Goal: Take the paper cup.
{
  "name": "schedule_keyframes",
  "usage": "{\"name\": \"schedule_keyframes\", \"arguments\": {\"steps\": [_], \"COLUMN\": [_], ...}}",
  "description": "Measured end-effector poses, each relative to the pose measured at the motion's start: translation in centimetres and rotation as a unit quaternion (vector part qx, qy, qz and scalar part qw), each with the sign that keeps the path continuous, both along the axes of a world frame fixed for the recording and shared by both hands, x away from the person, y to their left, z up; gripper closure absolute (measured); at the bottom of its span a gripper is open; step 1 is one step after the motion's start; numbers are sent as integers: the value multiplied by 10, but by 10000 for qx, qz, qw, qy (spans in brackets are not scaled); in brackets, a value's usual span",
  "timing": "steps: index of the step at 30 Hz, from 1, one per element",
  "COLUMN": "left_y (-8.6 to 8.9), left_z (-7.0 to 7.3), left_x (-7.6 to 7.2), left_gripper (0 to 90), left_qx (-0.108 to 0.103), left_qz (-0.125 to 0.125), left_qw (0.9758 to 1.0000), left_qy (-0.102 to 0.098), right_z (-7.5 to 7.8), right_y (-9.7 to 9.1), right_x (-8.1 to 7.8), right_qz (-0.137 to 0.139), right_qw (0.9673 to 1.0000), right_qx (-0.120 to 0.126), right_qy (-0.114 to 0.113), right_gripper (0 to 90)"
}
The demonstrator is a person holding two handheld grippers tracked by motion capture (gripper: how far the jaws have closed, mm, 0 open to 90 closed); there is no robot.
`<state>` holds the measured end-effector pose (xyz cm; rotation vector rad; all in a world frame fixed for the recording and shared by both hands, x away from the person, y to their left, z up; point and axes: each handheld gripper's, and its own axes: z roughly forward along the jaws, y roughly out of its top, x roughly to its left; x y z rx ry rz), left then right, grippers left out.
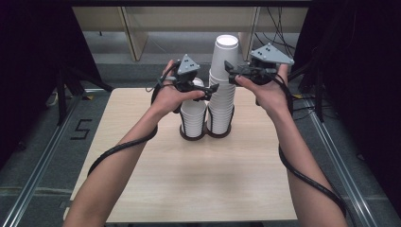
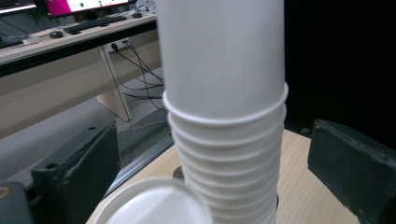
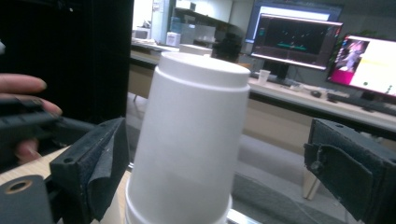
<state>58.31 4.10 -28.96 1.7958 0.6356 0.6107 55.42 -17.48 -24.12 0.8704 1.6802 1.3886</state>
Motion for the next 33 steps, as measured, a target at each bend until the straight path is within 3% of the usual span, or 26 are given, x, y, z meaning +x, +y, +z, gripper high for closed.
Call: {"name": "schedule_keyframes", "arguments": {"steps": [9,16,25,33], "left_y": [-22,-27,-29,-28], "left_z": [-8,-10,-12,-12], "left_x": [10,16,22,24], "left_gripper": [69,94,131,123], "left_qx": [167,236,49,48], "left_qz": [-69,-3,-16,-46], "left_qw": [9995,9992,9988,9989], "left_qy": [243,326,477,465], "right_z": [6,4,2,-1], "right_y": [15,19,22,24], "right_x": [24,31,40,45], "right_qz": [194,239,242,287], "right_qw": [9993,9988,9984,9983], "right_qx": [32,14,35,107], "right_qy": [323,426,500,503], "right_gripper": [79,82,94,148]}}
